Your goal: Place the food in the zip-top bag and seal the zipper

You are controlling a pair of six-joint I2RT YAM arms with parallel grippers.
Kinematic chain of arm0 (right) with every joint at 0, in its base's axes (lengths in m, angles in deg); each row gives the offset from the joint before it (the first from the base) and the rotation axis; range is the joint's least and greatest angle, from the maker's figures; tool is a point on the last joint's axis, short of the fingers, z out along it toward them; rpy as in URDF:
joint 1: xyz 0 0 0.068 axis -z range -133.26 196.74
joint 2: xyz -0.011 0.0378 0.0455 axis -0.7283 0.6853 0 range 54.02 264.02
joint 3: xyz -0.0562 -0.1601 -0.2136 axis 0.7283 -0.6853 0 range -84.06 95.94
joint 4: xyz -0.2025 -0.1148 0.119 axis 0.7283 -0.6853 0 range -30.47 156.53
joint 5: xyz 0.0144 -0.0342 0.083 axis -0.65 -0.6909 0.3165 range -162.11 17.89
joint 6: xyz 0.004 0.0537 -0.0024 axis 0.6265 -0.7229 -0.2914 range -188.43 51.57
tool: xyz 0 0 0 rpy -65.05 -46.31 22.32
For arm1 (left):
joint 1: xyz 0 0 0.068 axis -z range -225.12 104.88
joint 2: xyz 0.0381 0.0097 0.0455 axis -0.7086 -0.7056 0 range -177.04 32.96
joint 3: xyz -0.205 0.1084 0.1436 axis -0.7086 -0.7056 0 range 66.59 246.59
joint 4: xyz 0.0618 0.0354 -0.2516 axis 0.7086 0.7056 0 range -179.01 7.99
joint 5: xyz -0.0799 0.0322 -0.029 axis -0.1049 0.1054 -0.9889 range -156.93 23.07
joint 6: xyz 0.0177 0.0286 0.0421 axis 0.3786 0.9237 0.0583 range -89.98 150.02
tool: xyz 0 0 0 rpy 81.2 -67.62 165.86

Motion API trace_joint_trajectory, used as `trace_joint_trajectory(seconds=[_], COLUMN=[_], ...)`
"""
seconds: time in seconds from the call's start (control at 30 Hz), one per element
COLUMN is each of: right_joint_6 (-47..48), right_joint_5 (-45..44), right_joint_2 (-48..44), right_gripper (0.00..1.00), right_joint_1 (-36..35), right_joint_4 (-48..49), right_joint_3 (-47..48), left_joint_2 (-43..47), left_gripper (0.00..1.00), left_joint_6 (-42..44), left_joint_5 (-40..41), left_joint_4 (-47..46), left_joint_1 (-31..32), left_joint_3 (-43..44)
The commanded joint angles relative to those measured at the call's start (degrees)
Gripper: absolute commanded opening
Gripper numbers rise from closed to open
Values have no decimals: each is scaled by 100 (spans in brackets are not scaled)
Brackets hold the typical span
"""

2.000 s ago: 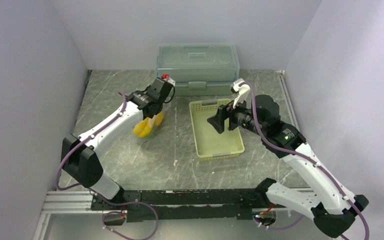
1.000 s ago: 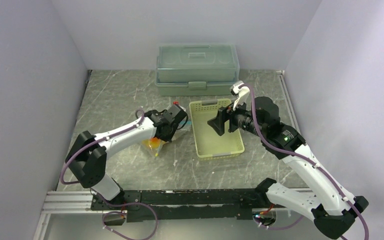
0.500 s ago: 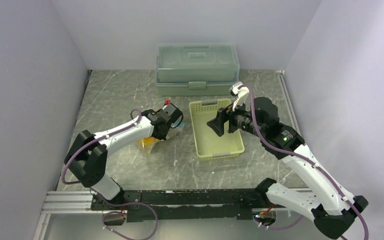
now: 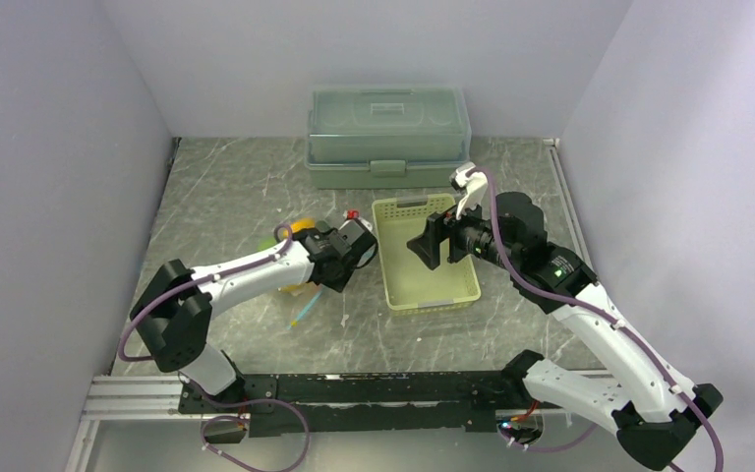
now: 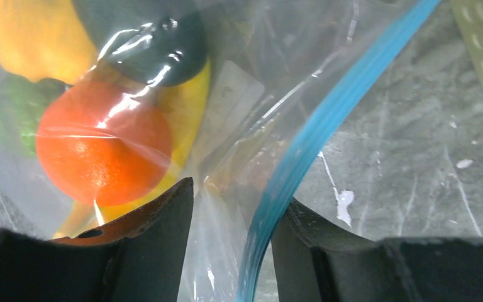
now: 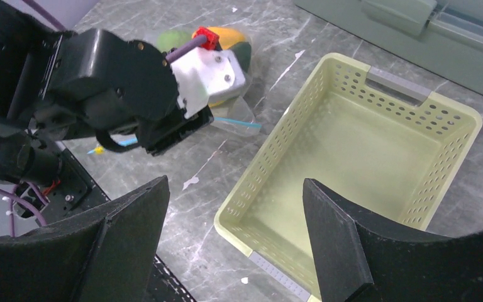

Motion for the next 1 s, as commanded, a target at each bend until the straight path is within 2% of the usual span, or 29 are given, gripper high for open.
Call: trace_joint_trajectory(seconds=[0.0,0.2,0.33,0.47,0.67,0.83,0.93,0.97], right_joint_6=[9,-42,-91,-222,-224,-333,-380,-390], right_joint_5=[-57,-382,-608,-1198,-1509,-1578,-1483,-1469], right_joint_2=[22,-86,-166,-344,-396,-478,-578,-620], right_gripper=[82,83,84,85,86,86,99,100], right_joint_1=[23,23,23,37,59,59,59,59], right_joint_4=[177,190,201,319,187,170,238,261], right_joint_3=[71,-40,-189,-359,-373,-516,-639,-678], left_joint_2=[57,155,421,890,1615,1940,1976,1982], left_gripper=[53,55,56,58,59,62,63,64], left_joint_6=[-200,-443,-591,-682,-638,-532,-458,-441], left_joint_5=[100,15,-457,-835,-1335,-1229,-1089,-1023], left_joint_4=[61,152,78,-81,-162,107,384,472], left_joint_1=[316,656,804,986,1092,1095,1095,1095], left_joint_3=[119,32,-121,-198,-8,321,556,630])
